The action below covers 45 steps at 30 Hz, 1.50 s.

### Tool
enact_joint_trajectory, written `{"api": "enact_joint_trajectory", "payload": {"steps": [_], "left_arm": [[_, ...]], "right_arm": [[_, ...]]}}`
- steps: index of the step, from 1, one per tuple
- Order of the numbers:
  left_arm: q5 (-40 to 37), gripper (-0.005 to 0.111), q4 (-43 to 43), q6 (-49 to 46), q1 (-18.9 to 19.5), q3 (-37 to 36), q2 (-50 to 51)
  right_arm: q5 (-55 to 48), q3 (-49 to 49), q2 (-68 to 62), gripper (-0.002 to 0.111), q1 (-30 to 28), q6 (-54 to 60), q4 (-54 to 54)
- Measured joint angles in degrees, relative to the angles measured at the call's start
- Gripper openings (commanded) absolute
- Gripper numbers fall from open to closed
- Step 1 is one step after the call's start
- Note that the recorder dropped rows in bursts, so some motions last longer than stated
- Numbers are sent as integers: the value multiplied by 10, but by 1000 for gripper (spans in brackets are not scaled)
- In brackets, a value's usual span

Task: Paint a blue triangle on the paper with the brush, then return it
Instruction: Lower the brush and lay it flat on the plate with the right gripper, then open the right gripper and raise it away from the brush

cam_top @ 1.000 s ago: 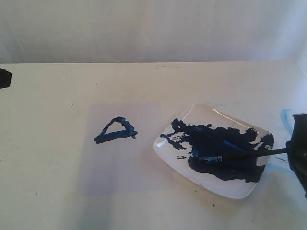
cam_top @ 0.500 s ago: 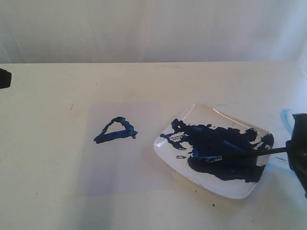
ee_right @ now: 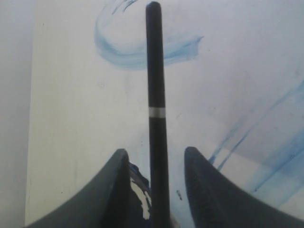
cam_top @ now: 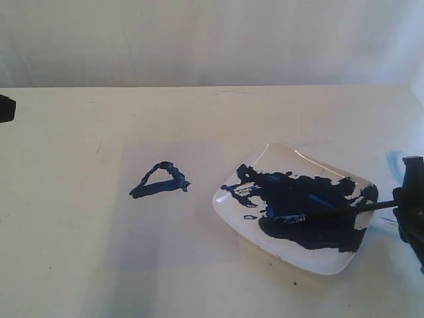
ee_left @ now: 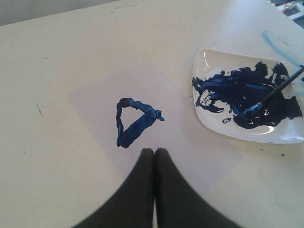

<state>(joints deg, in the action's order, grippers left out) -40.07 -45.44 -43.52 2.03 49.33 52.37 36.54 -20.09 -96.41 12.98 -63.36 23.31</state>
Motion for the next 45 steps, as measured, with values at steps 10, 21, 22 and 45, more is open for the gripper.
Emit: {"api": "enact_joint_trajectory", "payload": {"steps": [10, 21, 22, 45], "left_arm": [[0, 0, 0, 0, 0, 0, 0], [0, 0, 0, 0, 0, 0, 0], [0, 0, 0, 0, 0, 0, 0], [18, 0, 8, -3, 0, 0, 0]], "right_arm": [[0, 1, 41, 36, 0, 0, -52], [-1, 1, 226, 0, 0, 159, -64], [-6, 1, 246, 0, 0, 189, -65], [-39, 1, 460, 0, 0, 802, -91]]}}
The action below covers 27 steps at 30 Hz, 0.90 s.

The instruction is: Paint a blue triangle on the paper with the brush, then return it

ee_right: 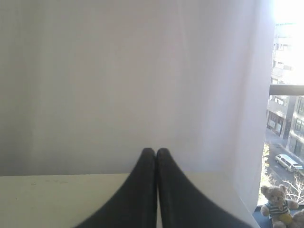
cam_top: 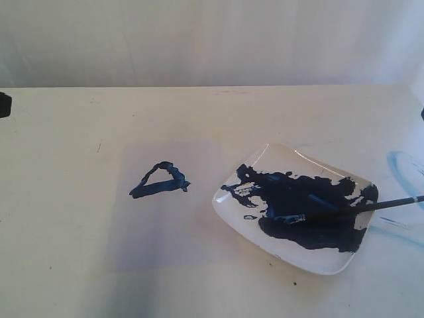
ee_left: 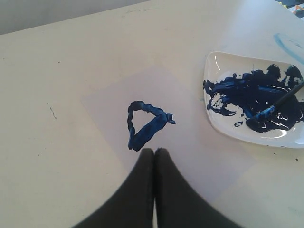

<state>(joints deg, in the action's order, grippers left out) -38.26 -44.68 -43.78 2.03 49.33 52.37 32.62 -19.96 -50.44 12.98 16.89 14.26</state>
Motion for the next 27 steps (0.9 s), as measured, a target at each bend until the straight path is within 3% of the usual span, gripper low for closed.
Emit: {"api": "enact_joint_trajectory", "payload": {"steps": [27], "left_arm": [[1, 0, 2, 0, 0, 0, 0]], "right_arm": [[0, 0, 3, 0, 0, 6, -2]]}}
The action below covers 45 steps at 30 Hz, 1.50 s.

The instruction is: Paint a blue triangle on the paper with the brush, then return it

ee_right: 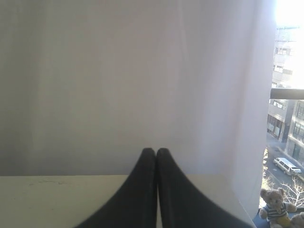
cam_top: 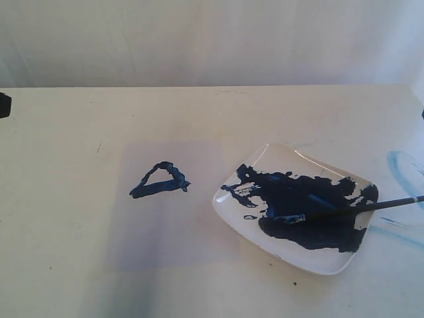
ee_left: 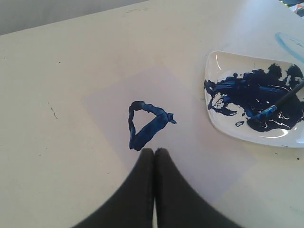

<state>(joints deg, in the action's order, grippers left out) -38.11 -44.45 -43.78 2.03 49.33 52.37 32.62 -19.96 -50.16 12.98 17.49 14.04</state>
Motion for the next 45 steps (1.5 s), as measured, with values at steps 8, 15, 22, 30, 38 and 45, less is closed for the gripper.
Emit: {"api": "enact_joint_trajectory", "payload": {"steps": [8, 15, 22, 30, 38, 45], "left_arm": [[4, 0, 2, 0, 0, -1, -20], [10, 0, 3, 0, 0, -1, -138], [64, 0, -2, -23, 0, -17, -259], [250, 0, -17, -30, 0, -177, -351], [371, 0, -26, -30, 0, -350, -469], [375, 0, -27, -18, 0, -435, -519]], "right_arm": [[0, 0, 0, 0, 0, 0, 0], [0, 0, 0, 0, 0, 0, 0], [0, 0, 0, 0, 0, 0, 0], [0, 0, 0, 0, 0, 0, 0], [0, 0, 0, 0, 0, 0, 0], [0, 0, 0, 0, 0, 0, 0]]}}
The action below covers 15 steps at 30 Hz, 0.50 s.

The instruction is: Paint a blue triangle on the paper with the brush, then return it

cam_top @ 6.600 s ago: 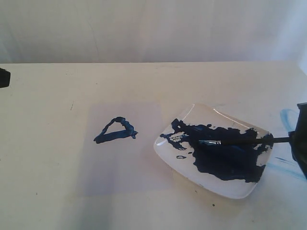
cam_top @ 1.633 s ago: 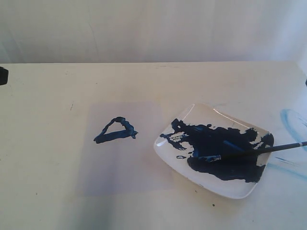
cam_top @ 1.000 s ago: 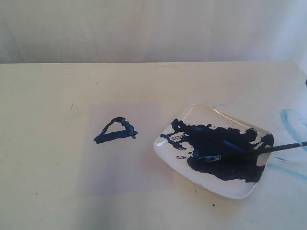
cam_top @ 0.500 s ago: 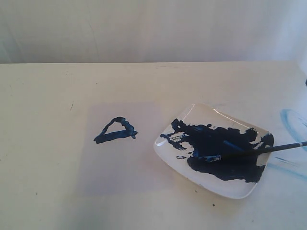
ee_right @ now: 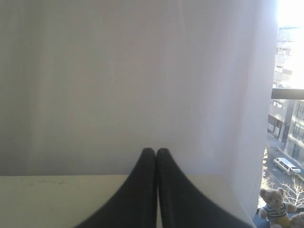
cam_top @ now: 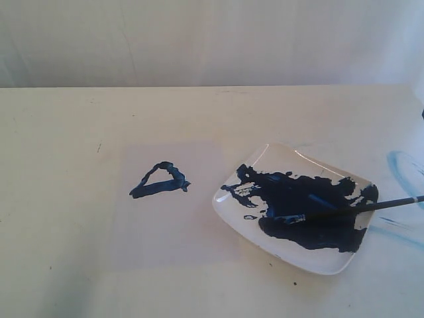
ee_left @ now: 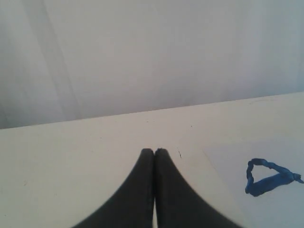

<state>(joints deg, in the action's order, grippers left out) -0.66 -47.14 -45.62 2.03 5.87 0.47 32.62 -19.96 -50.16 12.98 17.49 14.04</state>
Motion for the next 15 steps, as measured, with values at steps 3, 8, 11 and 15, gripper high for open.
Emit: {"api": "enact_joint_trajectory", "payload": {"steps": [3, 8, 11, 15], "left_arm": [[0, 0, -1, 4, 0, -13, -1], [-3, 0, -1, 5, 0, -25, -2], [-3, 0, -4, 22, 0, -36, -2], [-3, 0, 73, 118, 0, -55, -2]], "right_arm": [[0, 0, 0, 0, 0, 0, 0], [0, 0, 0, 0, 0, 0, 0], [0, 0, 0, 0, 0, 0, 0], [0, 0, 0, 0, 0, 0, 0]]}}
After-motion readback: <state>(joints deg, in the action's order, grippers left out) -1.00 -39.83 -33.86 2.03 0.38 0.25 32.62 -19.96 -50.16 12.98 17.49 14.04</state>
